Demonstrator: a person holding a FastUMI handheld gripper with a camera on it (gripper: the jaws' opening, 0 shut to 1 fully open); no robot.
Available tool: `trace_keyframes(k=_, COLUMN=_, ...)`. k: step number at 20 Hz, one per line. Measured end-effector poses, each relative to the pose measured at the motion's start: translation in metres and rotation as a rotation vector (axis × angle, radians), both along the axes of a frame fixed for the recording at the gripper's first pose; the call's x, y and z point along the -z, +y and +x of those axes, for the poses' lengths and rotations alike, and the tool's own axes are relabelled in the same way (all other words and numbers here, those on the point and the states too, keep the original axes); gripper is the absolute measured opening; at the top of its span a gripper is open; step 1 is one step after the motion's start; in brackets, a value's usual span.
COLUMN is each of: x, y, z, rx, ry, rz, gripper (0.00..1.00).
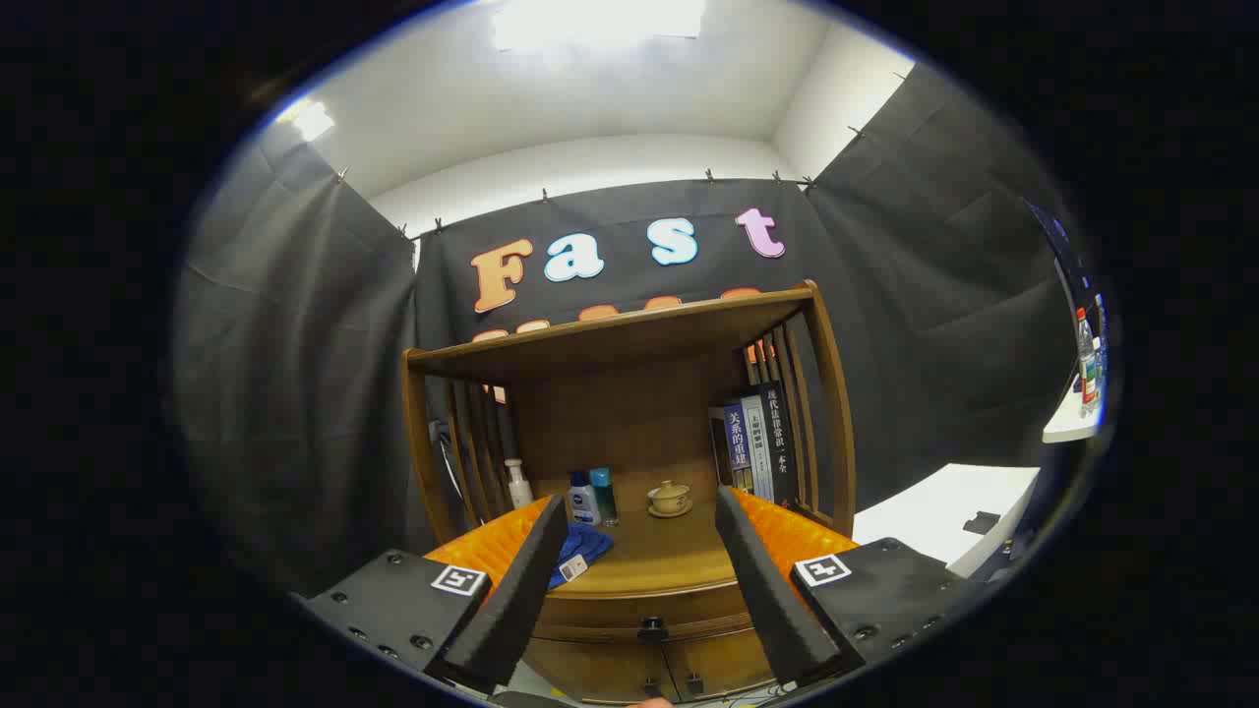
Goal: Pull open the drawer, take out the items inside it, and place them on the countertop above the cabinet.
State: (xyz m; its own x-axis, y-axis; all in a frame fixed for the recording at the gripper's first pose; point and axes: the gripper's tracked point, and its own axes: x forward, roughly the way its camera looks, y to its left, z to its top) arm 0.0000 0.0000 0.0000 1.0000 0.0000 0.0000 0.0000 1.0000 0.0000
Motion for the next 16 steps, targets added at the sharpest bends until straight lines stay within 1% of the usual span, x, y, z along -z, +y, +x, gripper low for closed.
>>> trace_keyframes(k=16, x=0.0022, y=-0.0006, z=-0.0002, rx=0.0, ry=-0.002, rz=0.001, gripper=0.98)
